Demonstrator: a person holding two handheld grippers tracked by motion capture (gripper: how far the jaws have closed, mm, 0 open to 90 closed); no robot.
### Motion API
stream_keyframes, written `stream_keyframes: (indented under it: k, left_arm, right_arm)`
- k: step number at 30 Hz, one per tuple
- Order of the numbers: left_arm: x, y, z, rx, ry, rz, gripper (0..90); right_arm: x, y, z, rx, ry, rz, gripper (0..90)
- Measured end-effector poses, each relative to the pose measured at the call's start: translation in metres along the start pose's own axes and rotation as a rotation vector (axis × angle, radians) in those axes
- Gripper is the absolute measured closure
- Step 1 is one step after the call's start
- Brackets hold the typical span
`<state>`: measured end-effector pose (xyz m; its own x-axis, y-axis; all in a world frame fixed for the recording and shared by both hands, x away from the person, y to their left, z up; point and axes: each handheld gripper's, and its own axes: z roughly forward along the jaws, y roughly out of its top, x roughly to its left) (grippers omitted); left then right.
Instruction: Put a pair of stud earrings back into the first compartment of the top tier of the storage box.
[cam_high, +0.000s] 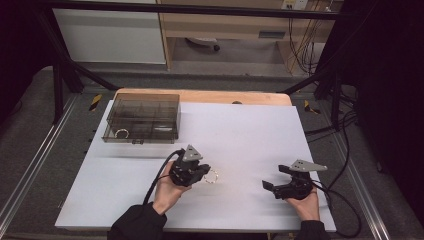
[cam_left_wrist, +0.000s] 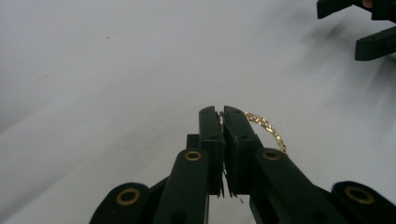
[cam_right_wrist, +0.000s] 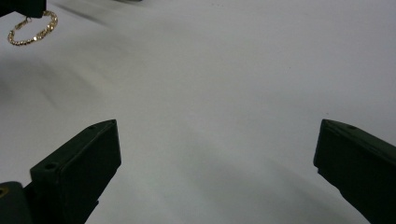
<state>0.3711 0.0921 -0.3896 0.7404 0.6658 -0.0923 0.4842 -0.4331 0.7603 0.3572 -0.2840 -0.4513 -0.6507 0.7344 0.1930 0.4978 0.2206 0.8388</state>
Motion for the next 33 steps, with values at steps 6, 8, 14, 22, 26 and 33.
stream_keyframes:
  k: [6,8,14,22,26,33]
  left_arm:
    - [0.022,-0.004,-0.020,-0.011,0.035,-0.024,86.1]
    - [0.027,-0.005,-0.026,-0.015,0.044,-0.032,86.1]
    - [0.051,-0.008,-0.047,-0.031,0.080,-0.058,86.1]
    - [0.080,-0.010,-0.081,-0.048,0.138,-0.079,86.1]
    - [0.099,-0.008,-0.099,-0.063,0.169,-0.105,86.1]
    - [0.136,-0.005,-0.123,-0.086,0.248,-0.148,86.1]
  right_arm:
    - [0.000,0.000,0.000,0.000,0.000,0.001,1.1]
    - [0.000,0.000,0.000,0.001,-0.001,0.001,1.1]
    - [0.000,0.000,0.000,0.002,-0.001,0.003,1.1]
    - [0.000,0.000,0.000,0.002,0.000,0.004,1.1]
    - [0.000,0.000,0.000,0.001,-0.001,0.005,1.1]
    - [0.000,0.000,0.000,0.000,0.000,0.003,1.2]
